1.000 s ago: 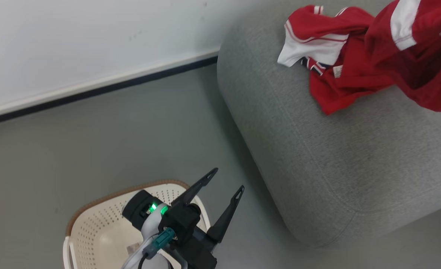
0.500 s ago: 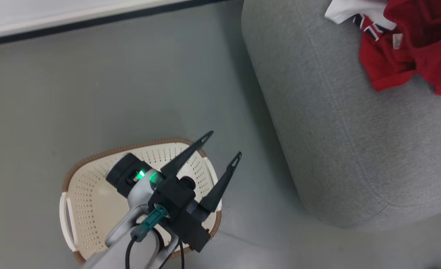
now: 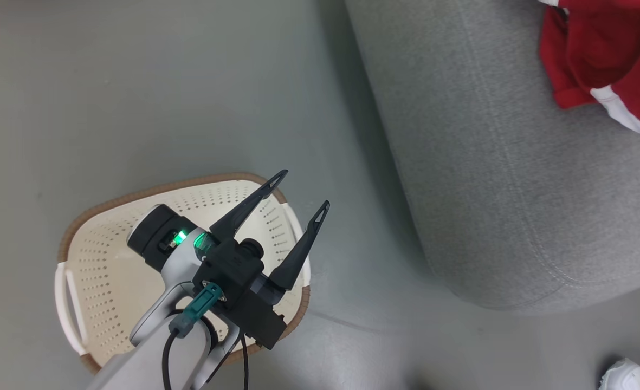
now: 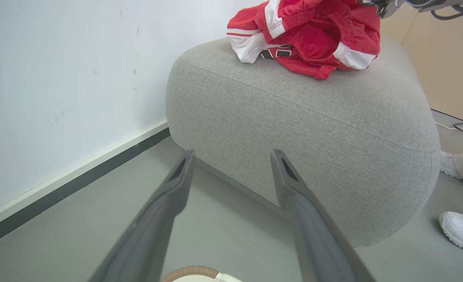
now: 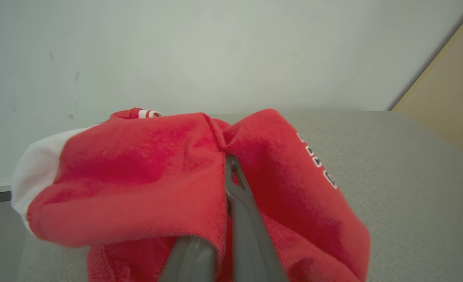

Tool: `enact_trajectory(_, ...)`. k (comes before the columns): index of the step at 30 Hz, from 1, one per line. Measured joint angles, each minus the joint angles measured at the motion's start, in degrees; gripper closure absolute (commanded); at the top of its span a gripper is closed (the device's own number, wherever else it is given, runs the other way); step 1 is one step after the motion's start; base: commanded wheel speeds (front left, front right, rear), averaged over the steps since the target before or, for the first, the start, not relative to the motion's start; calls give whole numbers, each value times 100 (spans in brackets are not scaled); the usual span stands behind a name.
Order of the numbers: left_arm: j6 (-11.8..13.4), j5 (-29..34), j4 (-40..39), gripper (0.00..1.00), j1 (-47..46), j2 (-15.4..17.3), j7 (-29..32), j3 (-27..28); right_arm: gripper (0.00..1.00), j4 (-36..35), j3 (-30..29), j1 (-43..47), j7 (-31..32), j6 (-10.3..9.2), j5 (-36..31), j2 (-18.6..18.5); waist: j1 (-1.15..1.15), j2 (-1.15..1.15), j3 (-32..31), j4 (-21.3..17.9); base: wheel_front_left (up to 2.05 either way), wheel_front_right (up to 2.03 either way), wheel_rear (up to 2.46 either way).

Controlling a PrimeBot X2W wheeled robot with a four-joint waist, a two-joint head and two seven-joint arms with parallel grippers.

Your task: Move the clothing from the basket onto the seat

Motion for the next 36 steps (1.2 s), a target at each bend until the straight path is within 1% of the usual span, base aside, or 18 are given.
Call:
enact_trajectory(2, 0, -2, 7, 0, 1, -2, 0, 1, 0, 82, 4, -2, -24, 36, 0, 32, 0, 0, -21, -70, 0, 0, 0)
enact_trajectory(8, 1, -115, 109, 0, 84, -78, -54, 34, 0, 193, 79, 41, -108, 307, 0, 138, -1, -1, -224, -209, 0, 0, 0)
enact_trajectory(15, 105, -402, 346, 0, 256, -208, -140, 182, 0, 240, 250, 720, -114, 477, -2, 371, -1, -1, -616, -325, 0, 0, 0)
enact_trajectory(18, 122, -456, 437, 0, 371, -240, -188, 220, 0, 241, 325, 1006, -114, 520, -13, 452, -1, -1, -814, -363, 0, 0, 0)
enact_trajectory(22, 171, -531, 480, 0, 509, -256, -218, 263, 0, 177, 400, 1265, -114, 557, -91, 459, -1, -1, -1015, -397, 0, 0, 0)
enact_trajectory(26, 253, -659, 492, 0, 705, -263, -263, 324, 0, 31, 439, 1623, -115, 583, -111, 509, -2, -1, -1257, -438, 0, 0, 0)
enact_trajectory(32, 289, -737, 528, 0, 795, -307, -311, 359, 0, -205, 453, 2068, -114, 599, -160, 492, -2, -2, -1525, -489, 0, 0, 0)
enact_trajectory(36, 309, -803, 621, 0, 845, -389, -380, 410, 0, -454, 427, 2197, -114, 620, -168, 482, -2, -1, -1684, -492, 0, 0, 0)
